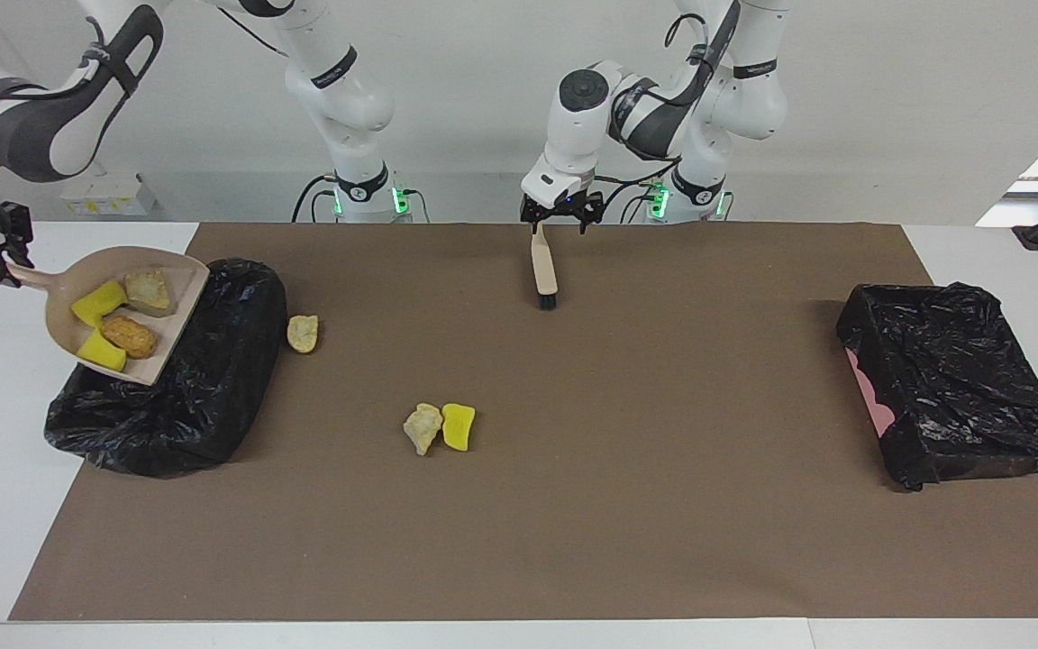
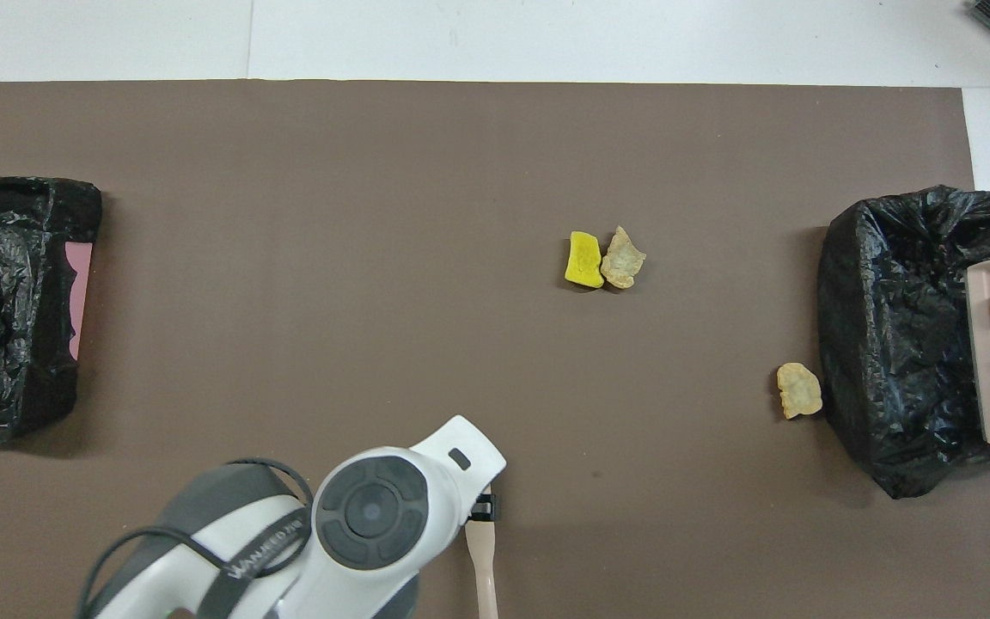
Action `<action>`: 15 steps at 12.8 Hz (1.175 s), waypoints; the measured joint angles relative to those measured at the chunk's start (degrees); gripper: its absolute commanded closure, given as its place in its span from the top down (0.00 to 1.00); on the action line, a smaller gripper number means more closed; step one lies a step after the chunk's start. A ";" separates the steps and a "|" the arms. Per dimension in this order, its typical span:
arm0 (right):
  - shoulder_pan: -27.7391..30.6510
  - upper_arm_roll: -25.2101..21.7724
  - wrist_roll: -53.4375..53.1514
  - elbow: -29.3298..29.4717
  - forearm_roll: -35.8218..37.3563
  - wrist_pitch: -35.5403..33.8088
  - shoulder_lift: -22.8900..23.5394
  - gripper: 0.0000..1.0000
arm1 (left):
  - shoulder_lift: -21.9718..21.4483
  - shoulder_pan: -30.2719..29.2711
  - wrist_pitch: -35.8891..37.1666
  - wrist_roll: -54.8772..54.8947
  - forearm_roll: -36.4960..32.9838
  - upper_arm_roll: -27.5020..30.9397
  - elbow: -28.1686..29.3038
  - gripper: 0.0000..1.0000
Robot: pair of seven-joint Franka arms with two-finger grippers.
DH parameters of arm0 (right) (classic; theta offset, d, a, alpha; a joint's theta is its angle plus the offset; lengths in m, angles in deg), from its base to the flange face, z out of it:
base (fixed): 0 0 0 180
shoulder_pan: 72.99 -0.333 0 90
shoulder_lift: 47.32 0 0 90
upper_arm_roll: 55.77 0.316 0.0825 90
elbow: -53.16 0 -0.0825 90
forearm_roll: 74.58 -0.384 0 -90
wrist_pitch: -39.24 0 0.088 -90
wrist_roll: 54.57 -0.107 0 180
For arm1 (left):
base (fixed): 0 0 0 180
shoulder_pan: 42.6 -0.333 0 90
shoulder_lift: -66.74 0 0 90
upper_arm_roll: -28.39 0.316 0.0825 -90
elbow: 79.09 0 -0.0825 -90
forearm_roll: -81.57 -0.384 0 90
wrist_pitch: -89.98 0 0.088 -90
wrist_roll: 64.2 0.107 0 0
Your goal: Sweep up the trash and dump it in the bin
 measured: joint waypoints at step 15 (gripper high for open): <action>-8.11 0.75 -12.50 -9.11 28.30 1.08 -11.20 0.00 | 7.20 -32.77 31.90 34.51 -5.90 0.92 -44.39 1.00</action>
